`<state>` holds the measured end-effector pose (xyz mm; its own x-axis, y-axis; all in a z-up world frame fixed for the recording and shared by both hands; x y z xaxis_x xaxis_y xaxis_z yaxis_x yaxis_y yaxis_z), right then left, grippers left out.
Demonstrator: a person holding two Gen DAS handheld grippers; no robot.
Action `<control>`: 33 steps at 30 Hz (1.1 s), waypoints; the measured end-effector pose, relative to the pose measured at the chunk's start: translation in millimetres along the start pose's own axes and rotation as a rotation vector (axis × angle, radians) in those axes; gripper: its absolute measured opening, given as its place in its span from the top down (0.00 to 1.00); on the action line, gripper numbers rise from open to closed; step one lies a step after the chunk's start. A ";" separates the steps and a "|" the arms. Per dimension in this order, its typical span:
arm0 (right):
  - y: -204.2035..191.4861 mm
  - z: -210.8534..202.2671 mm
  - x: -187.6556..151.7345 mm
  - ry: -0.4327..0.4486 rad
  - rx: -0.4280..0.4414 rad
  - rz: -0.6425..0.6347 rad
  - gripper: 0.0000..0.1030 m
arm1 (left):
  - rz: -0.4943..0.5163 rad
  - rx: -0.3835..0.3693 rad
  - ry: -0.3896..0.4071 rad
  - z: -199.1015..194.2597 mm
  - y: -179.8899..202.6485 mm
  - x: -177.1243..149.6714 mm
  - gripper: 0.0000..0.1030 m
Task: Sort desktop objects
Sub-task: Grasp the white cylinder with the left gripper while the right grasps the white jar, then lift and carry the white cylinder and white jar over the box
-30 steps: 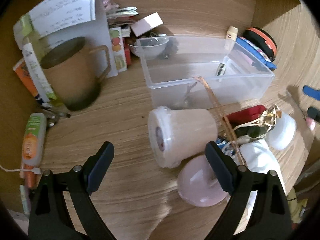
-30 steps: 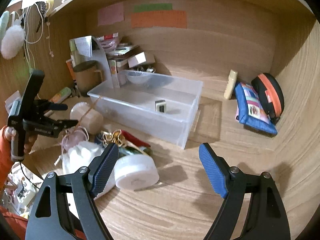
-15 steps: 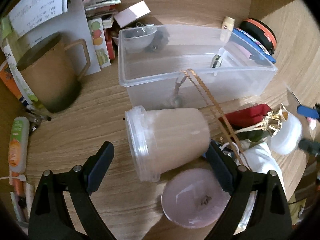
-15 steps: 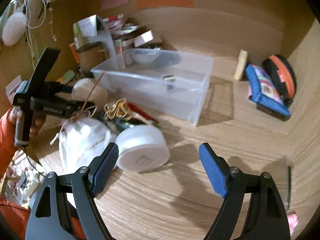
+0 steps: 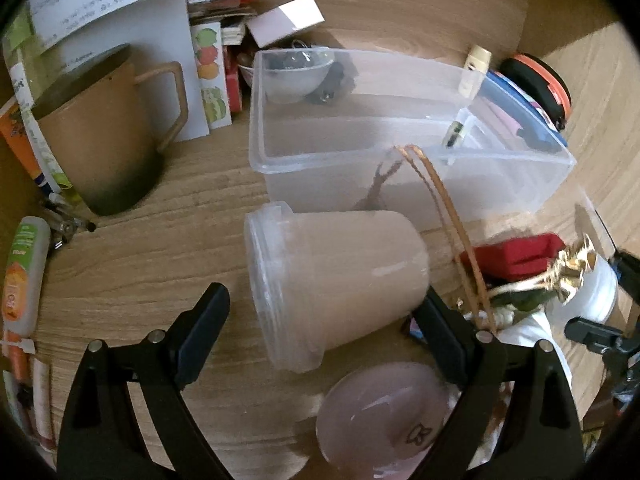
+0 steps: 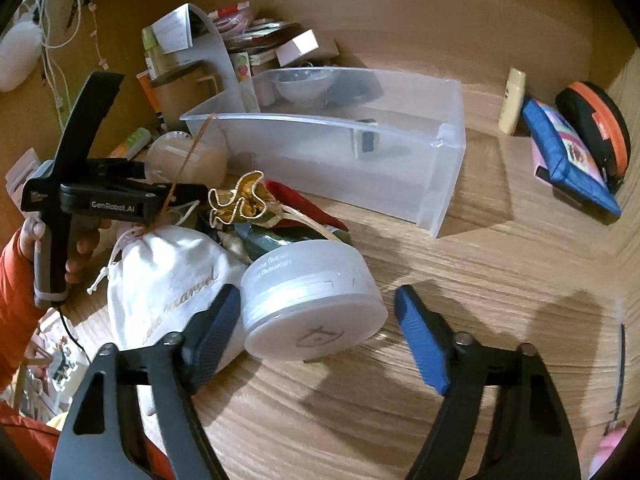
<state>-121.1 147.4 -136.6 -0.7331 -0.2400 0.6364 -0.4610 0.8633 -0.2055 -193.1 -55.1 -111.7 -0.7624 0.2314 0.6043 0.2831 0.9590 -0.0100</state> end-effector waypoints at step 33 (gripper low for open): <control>-0.2 -52.7 15.3 0.137 -0.002 0.034 0.37 | -0.145 0.067 0.110 -53.6 -62.3 -13.3 0.36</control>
<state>-105.9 166.9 -87.7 -0.6730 -0.1480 0.7247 -0.4361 0.8707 -0.2273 -169.4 -126.7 -76.4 -0.7233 0.0742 0.6866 0.1324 0.9907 0.0324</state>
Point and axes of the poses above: each gripper's, at about its wrist camera, not at the fingertips, and z roughly the way its jaws point, y to its right, x to its top, the point moved 4 cm from there along z, roughly the way its jaws point, and after that the axes turned 8 degrees about z, right-handed, at the moved point
